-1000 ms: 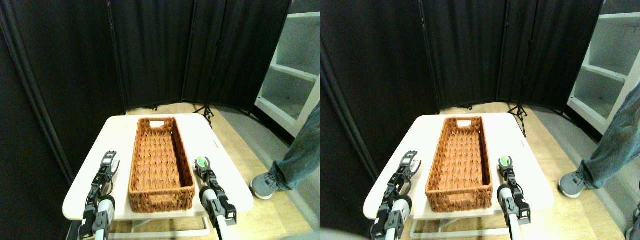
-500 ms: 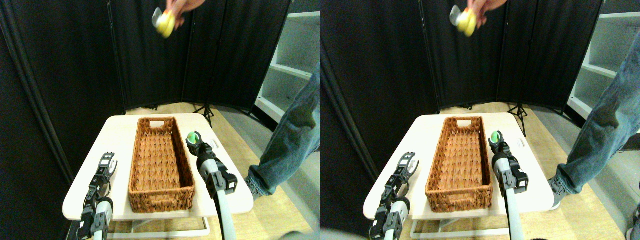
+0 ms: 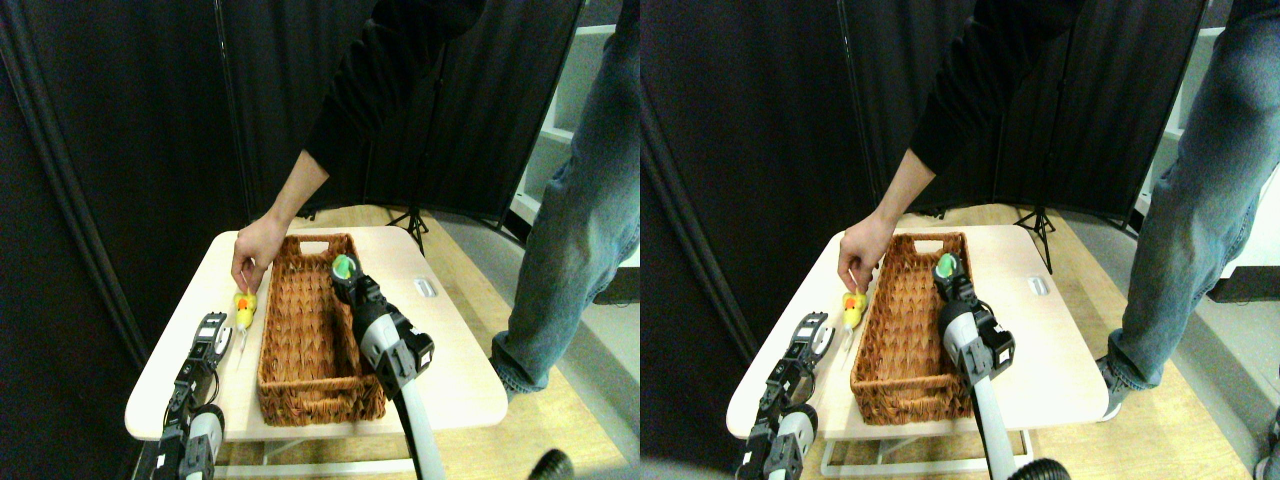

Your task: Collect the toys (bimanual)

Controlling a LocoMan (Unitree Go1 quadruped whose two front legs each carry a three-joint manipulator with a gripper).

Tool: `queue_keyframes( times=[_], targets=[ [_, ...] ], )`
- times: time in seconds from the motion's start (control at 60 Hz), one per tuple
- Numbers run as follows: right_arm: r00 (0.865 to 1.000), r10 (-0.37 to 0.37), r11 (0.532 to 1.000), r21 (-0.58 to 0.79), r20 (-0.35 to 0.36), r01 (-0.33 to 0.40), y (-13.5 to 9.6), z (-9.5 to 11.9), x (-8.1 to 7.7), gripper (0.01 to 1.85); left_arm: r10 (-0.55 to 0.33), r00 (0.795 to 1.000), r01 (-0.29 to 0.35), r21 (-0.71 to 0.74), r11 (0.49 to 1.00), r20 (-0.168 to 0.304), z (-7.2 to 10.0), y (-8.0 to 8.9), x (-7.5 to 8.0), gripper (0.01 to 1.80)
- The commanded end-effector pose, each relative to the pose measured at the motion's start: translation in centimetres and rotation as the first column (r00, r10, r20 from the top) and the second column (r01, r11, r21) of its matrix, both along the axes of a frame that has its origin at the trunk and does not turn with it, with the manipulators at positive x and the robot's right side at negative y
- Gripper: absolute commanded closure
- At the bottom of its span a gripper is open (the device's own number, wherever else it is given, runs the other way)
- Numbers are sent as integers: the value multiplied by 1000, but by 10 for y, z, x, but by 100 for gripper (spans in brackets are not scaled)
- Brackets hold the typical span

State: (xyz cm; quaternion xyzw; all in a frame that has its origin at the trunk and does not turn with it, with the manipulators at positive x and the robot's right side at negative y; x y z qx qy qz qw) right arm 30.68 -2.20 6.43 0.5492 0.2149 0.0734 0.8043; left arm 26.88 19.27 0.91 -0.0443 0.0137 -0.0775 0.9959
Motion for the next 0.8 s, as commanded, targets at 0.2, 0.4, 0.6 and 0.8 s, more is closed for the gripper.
queue_keyframes(
  times=[0.2,0.4,0.6,0.8],
  targets=[
    [998,1,1000,-29,62,1,-2,-6,-2,177,-22,998,22,16,1000,55,11,-1,-5,167],
    [1000,-26,1000,1,3,26,-9,-2,-6,115,-28,998,28,6,1000,54,12,0,-4,165],
    [998,-53,998,16,28,53,-19,7,-3,93,-25,999,25,1,1000,46,13,0,-3,163],
    [974,-184,982,-22,133,188,-52,23,3,164,-29,999,29,-1,1000,43,13,0,-2,162]
  ],
)
